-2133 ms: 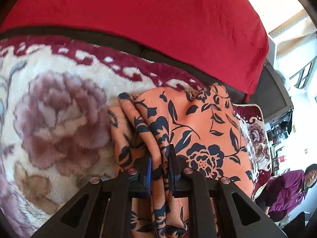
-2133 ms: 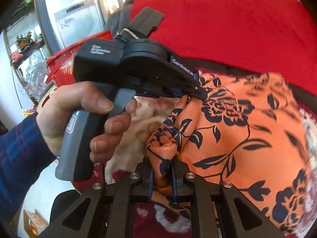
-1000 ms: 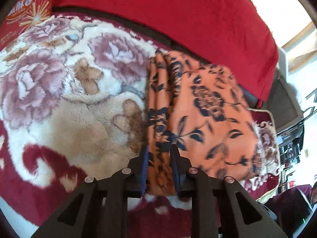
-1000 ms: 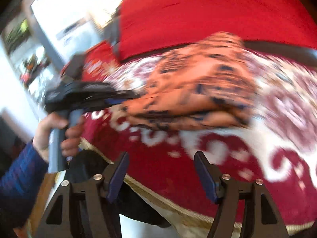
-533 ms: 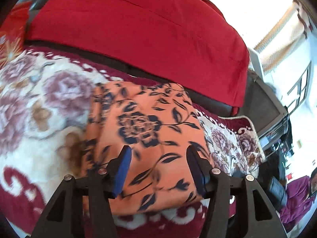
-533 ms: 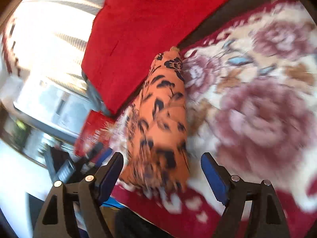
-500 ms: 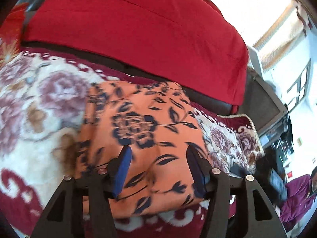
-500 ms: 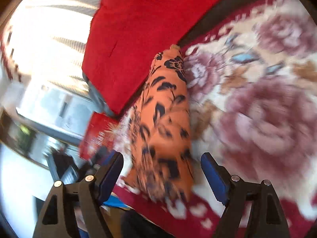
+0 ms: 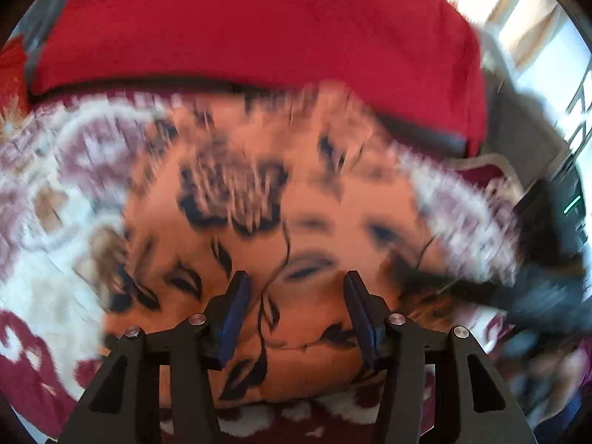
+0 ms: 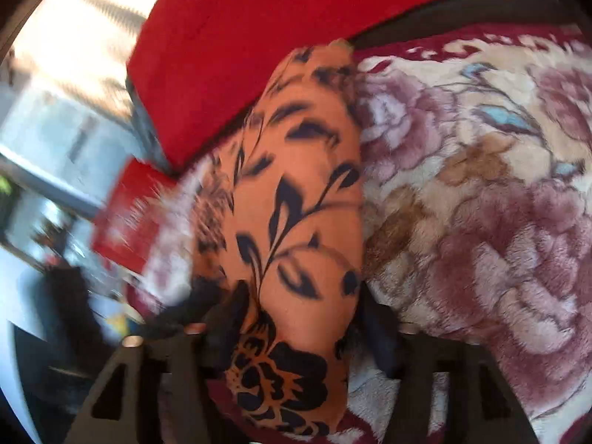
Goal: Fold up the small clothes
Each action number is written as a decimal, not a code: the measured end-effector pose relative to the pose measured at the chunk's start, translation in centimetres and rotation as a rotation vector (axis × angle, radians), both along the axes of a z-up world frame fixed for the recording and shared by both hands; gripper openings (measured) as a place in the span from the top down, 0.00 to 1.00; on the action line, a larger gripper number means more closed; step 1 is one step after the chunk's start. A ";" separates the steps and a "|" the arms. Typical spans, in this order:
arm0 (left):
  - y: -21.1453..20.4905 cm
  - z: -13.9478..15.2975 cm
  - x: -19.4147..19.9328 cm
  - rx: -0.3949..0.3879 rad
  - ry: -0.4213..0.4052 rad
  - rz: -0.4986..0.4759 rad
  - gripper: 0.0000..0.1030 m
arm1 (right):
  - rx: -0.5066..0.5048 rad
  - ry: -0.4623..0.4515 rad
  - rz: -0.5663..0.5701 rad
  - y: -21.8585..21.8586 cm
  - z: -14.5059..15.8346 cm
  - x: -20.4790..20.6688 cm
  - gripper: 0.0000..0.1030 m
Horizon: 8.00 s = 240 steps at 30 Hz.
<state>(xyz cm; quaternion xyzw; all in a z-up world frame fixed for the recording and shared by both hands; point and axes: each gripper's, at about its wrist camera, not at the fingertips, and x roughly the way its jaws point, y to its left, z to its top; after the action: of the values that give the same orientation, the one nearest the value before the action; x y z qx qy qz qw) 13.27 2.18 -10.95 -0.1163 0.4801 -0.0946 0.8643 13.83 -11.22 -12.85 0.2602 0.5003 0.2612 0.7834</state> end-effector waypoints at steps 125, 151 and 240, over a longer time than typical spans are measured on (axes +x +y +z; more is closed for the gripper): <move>0.0 -0.2 -2.3 0.094 -0.032 0.073 0.37 | 0.077 0.056 -0.003 -1.6 1.8 5.5 0.26; -0.4 -0.4 -2.6 0.103 -0.018 0.051 0.35 | -0.112 0.072 -0.032 2.7 1.8 14.6 0.58; -2.9 5.0 4.3 -0.371 0.009 -0.067 0.39 | -0.141 -0.187 -0.324 -12.7 6.0 -4.6 0.26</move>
<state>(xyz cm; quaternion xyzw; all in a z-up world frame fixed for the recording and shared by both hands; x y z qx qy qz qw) 17.61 -0.76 -5.97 -0.2580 0.4618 -0.2096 0.8223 9.18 -23.90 -6.88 0.2565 0.3940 0.1190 0.8745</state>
